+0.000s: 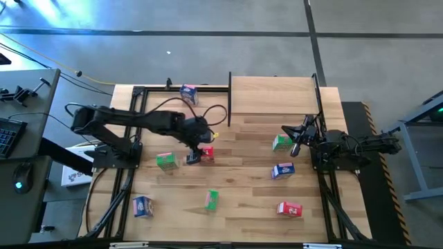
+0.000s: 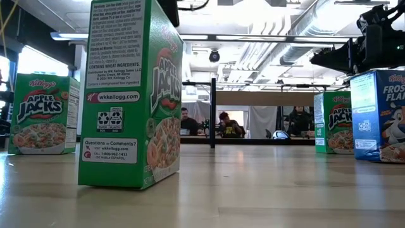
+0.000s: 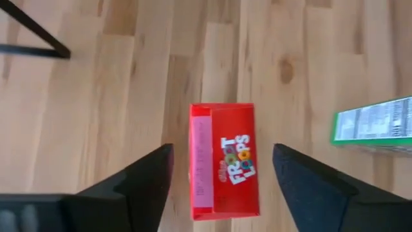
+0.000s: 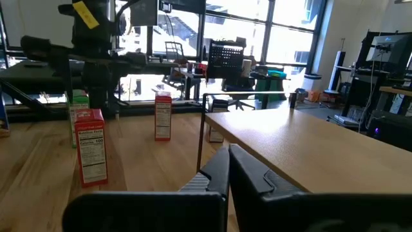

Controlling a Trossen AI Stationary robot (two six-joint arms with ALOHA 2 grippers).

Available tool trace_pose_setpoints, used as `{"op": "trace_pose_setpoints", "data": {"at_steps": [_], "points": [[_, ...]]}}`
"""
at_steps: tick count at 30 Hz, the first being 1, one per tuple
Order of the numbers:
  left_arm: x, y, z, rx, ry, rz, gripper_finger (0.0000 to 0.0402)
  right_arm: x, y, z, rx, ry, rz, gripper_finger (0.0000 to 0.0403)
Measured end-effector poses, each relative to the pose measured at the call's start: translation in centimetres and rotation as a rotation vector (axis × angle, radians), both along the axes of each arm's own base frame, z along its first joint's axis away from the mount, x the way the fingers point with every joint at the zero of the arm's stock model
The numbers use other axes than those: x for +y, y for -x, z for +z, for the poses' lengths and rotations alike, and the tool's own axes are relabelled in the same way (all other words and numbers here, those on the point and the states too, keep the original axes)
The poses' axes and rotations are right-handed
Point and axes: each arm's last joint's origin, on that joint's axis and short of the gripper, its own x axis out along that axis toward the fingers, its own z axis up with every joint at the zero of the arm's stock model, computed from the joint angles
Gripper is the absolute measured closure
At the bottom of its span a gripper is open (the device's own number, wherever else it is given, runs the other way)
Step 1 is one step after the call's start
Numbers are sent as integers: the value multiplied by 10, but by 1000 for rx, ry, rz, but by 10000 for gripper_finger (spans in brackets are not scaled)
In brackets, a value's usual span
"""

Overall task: Stack cereal on shelf
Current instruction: Put the middle red cereal box on the shelf

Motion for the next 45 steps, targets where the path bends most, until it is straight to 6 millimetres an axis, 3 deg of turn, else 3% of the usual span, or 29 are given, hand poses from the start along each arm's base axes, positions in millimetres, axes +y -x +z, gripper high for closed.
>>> {"op": "trace_pose_setpoints", "data": {"at_steps": [11, 23, 45], "points": [[-6, -5, -13, 90, -34, 7, 119, 0, 0, 0, 0, 0, 0, 403], [-15, -3, -14, 112, -21, 4, 125, 0, 0, 0, 0, 0, 0, 403], [-12, -2, -11, 91, -60, -58, 105, 0, 0, 0, 0, 0, 0, 403]]}}
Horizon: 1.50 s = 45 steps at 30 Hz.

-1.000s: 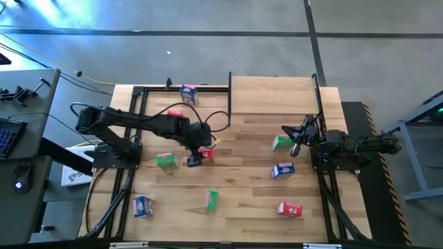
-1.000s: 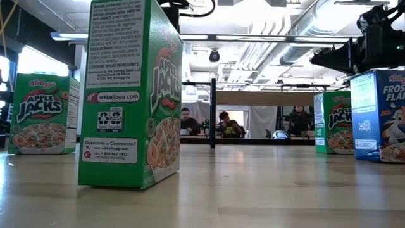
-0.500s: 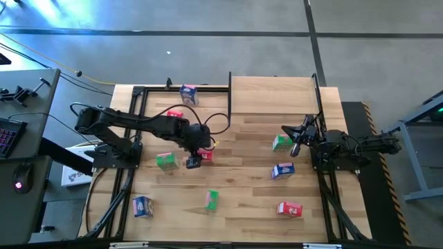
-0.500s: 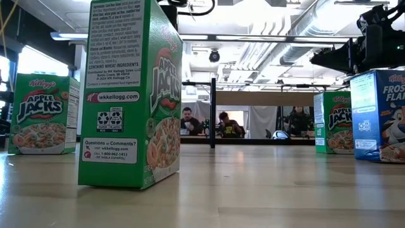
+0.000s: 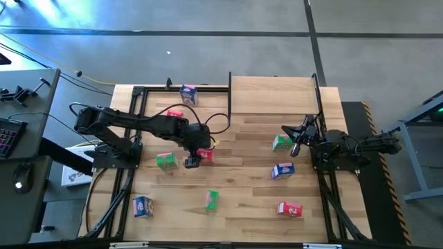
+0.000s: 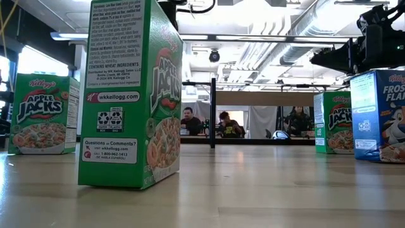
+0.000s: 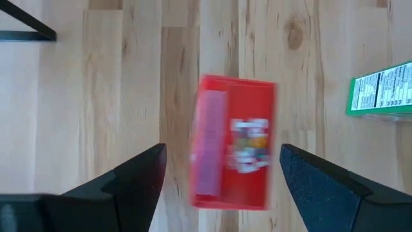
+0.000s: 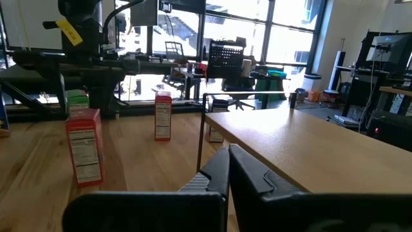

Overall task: Stack cereal on shelf
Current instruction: Put the middle red cereal box on the shelf

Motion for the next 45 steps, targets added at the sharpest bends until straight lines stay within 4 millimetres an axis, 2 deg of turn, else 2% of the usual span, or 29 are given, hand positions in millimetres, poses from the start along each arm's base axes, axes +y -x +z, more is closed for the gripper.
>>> {"op": "trace_pose_setpoints", "data": {"at_steps": [8, 13, 22, 30, 34, 40, 45], "points": [[7, -1, 6, -6, 5, 28, 105, 0, 0, 0, 0, 0, 0, 403], [7, -5, -2, 29, 37, 33, 105, 0, 0, 0, 0, 0, 0, 403], [3, -4, -4, 40, 15, 46, 111, 0, 0, 0, 0, 0, 0, 403], [4, 3, -20, 94, -8, 53, 149, 0, 0, 0, 0, 0, 0, 403], [4, 3, -21, 91, -24, 22, 176, 0, 0, 0, 0, 0, 0, 403], [16, 2, -17, 63, -27, -3, 227, 0, 0, 0, 0, 0, 0, 403], [33, -4, -3, 10, -5, -5, 243, 0, 0, 0, 0, 0, 0, 403]]}}
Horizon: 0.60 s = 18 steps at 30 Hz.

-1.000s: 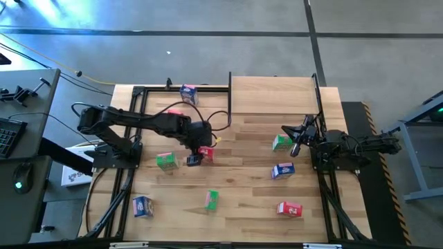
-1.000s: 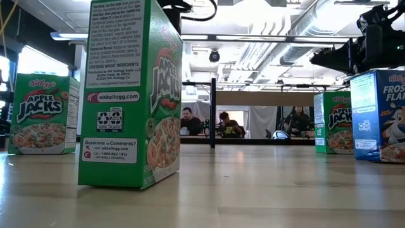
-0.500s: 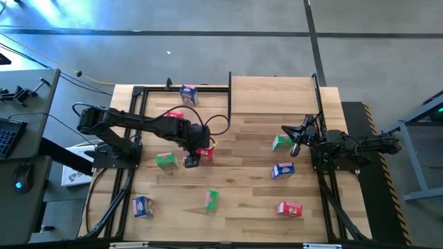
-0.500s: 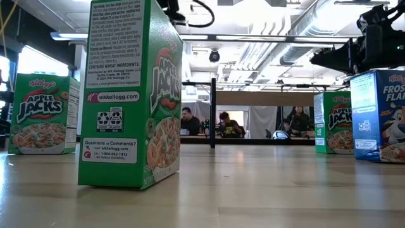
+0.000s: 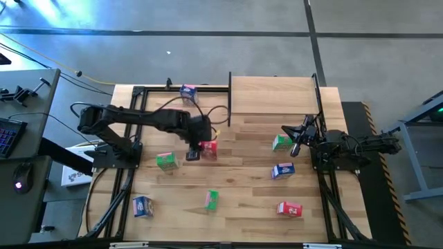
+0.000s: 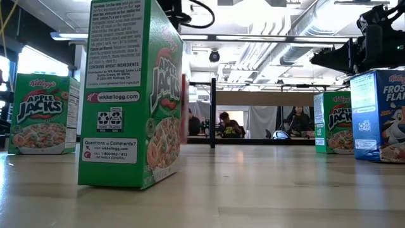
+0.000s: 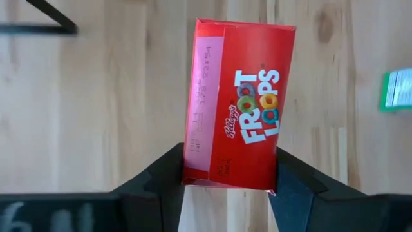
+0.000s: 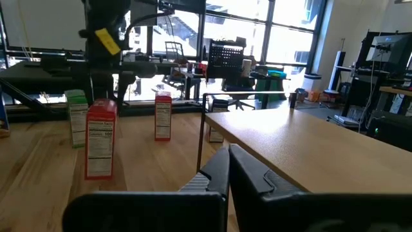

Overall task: Stack cereal on shelf
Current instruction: Put the middle red cereal box on the shelf

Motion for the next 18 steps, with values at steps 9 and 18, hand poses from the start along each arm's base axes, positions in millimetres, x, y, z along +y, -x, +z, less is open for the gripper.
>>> {"op": "trace_pose_setpoints", "data": {"at_steps": [9, 18], "points": [[28, -6, 72, -122, -2, 24, 243, 0, 0, 0, 0, 0, 0, 403], [57, -7, 137, -308, -82, 59, 244, 0, 0, 0, 0, 0, 0, 403]]}}
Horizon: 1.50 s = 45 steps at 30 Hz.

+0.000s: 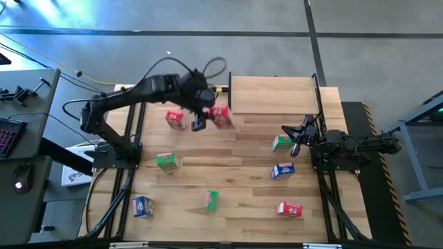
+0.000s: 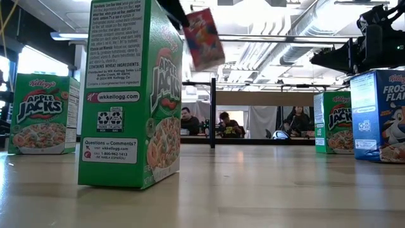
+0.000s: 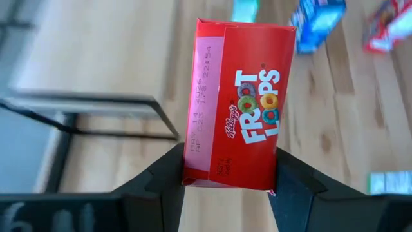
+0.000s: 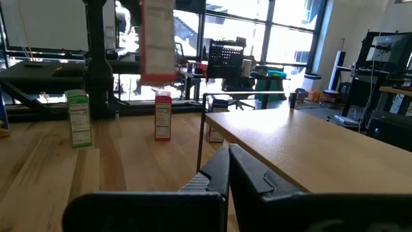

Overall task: Stack cereal on shelf
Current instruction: Put the middle red cereal box on the shelf

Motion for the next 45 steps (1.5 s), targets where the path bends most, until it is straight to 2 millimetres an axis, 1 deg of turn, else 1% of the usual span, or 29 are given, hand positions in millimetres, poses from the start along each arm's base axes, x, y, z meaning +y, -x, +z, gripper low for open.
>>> {"op": "trace_pose_setpoints", "data": {"at_steps": [4, 8, 12, 16, 19, 22, 26, 30, 34, 41, 45], "points": [[11, -13, 15, -45, -38, -5, 244, 0, 0, 0, 0, 0, 0, 403], [22, -39, 24, -87, -88, -32, 245, 0, 0, 0, 0, 0, 0, 403], [37, -64, 29, -98, -128, -45, 245, 0, 0, 0, 0, 0, 0, 403], [57, -79, 24, -59, -139, -24, 245, 0, 0, 0, 0, 0, 0, 403], [73, -88, 8, -8, -122, 2, 245, 0, 0, 0, 0, 0, 0, 403], [88, -88, -9, 67, -97, 34, 245, 0, 0, 0, 0, 0, 0, 403], [98, -92, -23, 111, -82, 62, 244, 0, 0, 0, 0, 0, 0, 403], [96, -95, -25, 125, -122, 65, 237, 0, 0, 0, 0, 0, 0, 403], [94, -97, -24, 138, -192, 86, 220, 0, 0, 0, 0, 0, 0, 403], [95, -99, -23, 117, -208, 86, 185, 0, 0, 0, 0, 0, 0, 403], [96, -100, -23, 112, -212, 84, 172, 0, 0, 0, 0, 0, 0, 403]]}}
